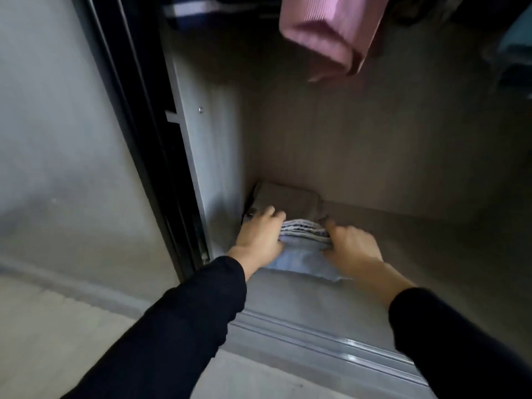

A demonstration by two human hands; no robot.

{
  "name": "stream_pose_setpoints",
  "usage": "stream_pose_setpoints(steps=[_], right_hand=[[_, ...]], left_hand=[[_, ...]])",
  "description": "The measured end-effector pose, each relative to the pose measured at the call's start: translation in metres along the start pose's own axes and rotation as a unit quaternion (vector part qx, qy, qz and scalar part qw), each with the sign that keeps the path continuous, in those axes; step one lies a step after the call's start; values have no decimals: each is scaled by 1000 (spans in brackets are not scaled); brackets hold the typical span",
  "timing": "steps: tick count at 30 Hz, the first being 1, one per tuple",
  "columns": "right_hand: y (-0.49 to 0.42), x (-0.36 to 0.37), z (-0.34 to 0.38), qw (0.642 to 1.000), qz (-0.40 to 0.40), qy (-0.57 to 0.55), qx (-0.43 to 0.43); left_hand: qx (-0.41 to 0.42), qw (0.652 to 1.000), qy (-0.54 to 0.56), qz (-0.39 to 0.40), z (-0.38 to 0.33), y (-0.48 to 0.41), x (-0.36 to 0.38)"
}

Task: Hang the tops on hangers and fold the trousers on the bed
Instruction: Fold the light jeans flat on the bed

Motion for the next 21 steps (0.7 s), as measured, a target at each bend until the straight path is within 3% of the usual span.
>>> stream_pose_setpoints(steps=[2, 6, 8, 16, 21], right_hand=[[16, 32, 15, 1000, -8, 7, -3], [70, 115, 56, 993, 112, 12, -41], [89, 139, 67, 987, 152, -3, -50], [62, 156, 66, 987, 144, -59, -31], [44, 175, 76, 975, 184, -124, -30]], left_hand=[[-4, 999, -38, 0, 12, 18, 27], [3, 986, -60, 155, 37, 83, 106], [13, 981, -47, 187, 41, 105, 128], [15, 987, -126, 95, 54, 76, 131], [-2, 980, -168, 108, 73, 61, 143]])
Point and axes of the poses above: each hand's wrist, its own y-axis away from the middle knuckle, its own x-axis out of the palm, z = x × y, the point moved 8 cm from there along -y, towards the middle knuckle, and after that the axes turned 11 degrees about -z, right-handed, at the moved point
